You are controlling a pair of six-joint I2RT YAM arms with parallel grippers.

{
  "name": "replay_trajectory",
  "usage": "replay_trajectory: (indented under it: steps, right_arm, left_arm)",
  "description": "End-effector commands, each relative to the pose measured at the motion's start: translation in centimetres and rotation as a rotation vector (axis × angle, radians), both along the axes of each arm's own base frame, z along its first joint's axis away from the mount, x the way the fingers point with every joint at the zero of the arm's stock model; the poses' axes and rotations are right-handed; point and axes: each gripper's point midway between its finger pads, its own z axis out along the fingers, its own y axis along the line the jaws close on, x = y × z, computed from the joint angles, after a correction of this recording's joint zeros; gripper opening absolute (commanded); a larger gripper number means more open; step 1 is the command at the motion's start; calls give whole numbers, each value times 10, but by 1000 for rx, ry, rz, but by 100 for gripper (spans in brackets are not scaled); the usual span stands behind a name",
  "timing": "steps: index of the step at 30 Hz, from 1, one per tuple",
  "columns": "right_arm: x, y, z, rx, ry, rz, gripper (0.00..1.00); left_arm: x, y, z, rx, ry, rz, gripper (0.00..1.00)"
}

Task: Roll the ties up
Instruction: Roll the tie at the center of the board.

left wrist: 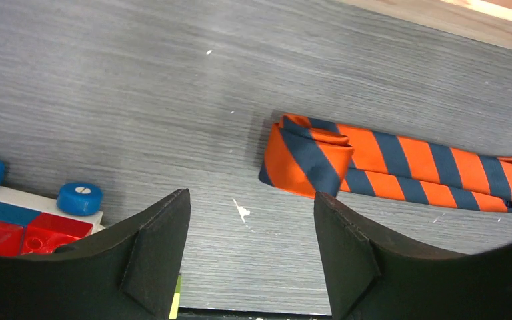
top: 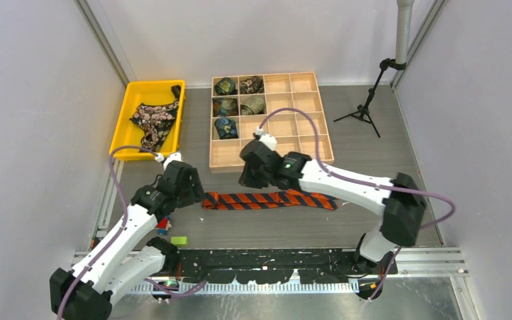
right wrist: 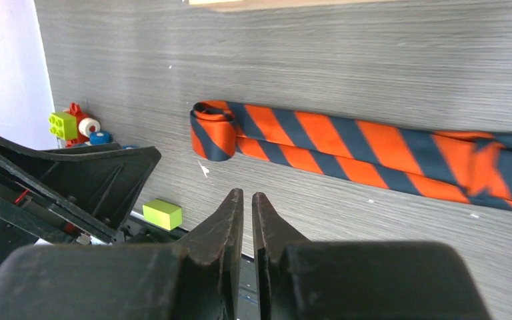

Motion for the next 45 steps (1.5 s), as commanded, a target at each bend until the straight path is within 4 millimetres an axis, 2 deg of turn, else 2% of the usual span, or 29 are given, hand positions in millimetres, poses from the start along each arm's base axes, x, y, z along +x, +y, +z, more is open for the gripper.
replay_trajectory:
  steps: [1,6,9,12,22,28,34,45]
  right_arm:
    - [1,58,-7,63,19,61,16]
    - [-5,113,-28,91,67,152,16]
    - [-5,130,-34,111,84,173,16]
    - [-4,137,-45,102,101,181,15]
    - [-6,136,-74,61,132,192,14]
    - [-3,128,-90,38,139,182,13]
    - [0,117,-97,22,138,166,12]
    - [1,103,-111,6,148,152,11]
  left_arm:
    - [5,-5,-1,-150,-15,17,69]
    - [10,7,-6,-221,-31,104,64]
    - [11,12,-6,-230,-44,128,62]
    - [11,14,-10,-229,-46,140,62]
    - [9,12,-22,-236,-15,138,58]
    - [9,10,-24,-247,-25,128,57]
    - [10,7,-31,-245,-3,100,57]
    - [9,-15,-43,-316,25,-5,60]
